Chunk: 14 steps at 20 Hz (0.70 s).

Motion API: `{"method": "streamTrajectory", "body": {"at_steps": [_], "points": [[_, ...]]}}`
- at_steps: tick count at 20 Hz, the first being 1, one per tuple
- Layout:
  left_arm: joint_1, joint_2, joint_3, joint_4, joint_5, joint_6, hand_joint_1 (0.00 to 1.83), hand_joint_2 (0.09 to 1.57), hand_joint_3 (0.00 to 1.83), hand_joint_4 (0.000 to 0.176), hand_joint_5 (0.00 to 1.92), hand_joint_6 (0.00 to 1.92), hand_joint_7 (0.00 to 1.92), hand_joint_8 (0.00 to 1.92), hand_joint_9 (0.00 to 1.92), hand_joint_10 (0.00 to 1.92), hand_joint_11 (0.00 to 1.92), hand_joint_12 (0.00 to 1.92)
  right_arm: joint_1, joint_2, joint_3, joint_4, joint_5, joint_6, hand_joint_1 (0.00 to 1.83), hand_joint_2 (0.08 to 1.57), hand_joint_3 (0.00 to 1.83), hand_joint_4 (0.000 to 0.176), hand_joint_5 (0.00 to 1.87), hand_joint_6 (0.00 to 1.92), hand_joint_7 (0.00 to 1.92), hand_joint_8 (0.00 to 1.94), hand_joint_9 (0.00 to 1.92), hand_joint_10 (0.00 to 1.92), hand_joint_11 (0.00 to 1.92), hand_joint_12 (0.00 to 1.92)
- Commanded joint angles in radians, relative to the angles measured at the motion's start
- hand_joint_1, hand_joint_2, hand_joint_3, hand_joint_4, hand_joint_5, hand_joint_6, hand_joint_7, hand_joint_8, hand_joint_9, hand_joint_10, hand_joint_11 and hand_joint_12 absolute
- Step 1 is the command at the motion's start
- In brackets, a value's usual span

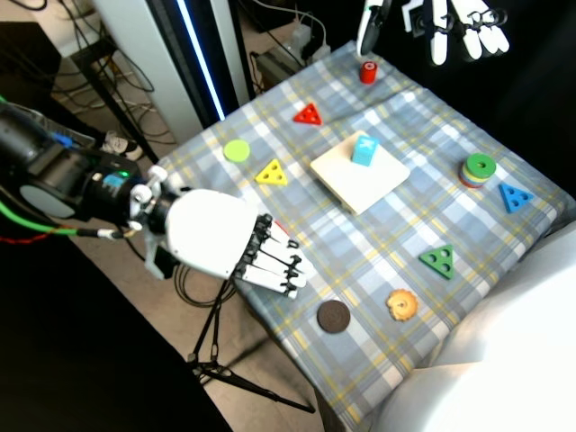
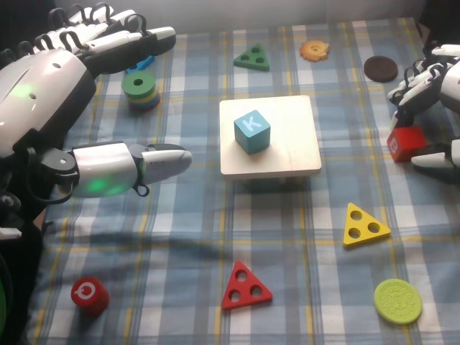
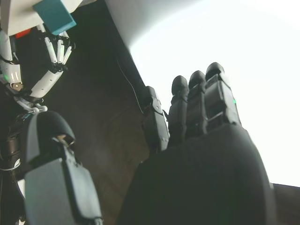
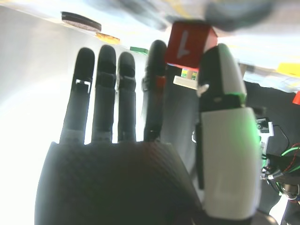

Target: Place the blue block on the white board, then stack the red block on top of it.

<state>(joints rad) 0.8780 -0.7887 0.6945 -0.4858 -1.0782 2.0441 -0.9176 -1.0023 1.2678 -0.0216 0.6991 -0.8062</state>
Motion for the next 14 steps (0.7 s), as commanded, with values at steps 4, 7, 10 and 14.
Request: {"method": "streamTrajectory", "body": {"at_steps": [4, 7, 10, 14], "points": [[0.001, -0.003, -0.003, 0.029, -0.117, -0.004, 0.74, 0.86, 0.0, 0.132, 0.42, 0.0, 0.18, 0.0, 0.04, 0.0, 0.0, 0.0, 0.049, -0.004, 0.005, 0.007, 0.113, 0.0, 1.15, 1.07, 0.0, 0.0, 1.09, 0.79, 0.81, 0.01, 0.69, 0.01, 0.25, 0.87], [0.008, 0.004, -0.003, 0.024, -0.118, -0.004, 0.74, 0.86, 0.0, 0.138, 0.42, 0.0, 0.18, 0.0, 0.04, 0.0, 0.0, 0.0, 0.116, -0.004, 0.005, -0.088, 0.114, 0.048, 1.18, 1.06, 0.0, 0.0, 1.11, 0.75, 0.81, 0.0, 0.69, 0.0, 0.2, 0.97], [0.018, 0.018, -0.003, 0.014, -0.12, -0.004, 0.71, 0.87, 0.0, 0.135, 0.42, 0.0, 0.18, 0.0, 0.02, 0.0, 0.0, 0.0, 0.203, -0.004, 0.005, -0.212, 0.129, 0.113, 1.14, 1.06, 0.0, 0.0, 1.11, 0.76, 0.81, 0.0, 0.68, 0.0, 0.18, 0.96], [0.025, 0.032, -0.003, 0.009, -0.12, -0.004, 0.67, 0.9, 0.01, 0.132, 0.41, 0.0, 0.14, 0.0, 0.01, 0.0, 0.0, 0.0, 0.302, -0.022, 0.023, -0.375, 0.151, 0.242, 1.13, 1.06, 0.0, 0.0, 1.11, 0.76, 0.83, 0.0, 0.69, 0.0, 0.14, 1.06]]}}
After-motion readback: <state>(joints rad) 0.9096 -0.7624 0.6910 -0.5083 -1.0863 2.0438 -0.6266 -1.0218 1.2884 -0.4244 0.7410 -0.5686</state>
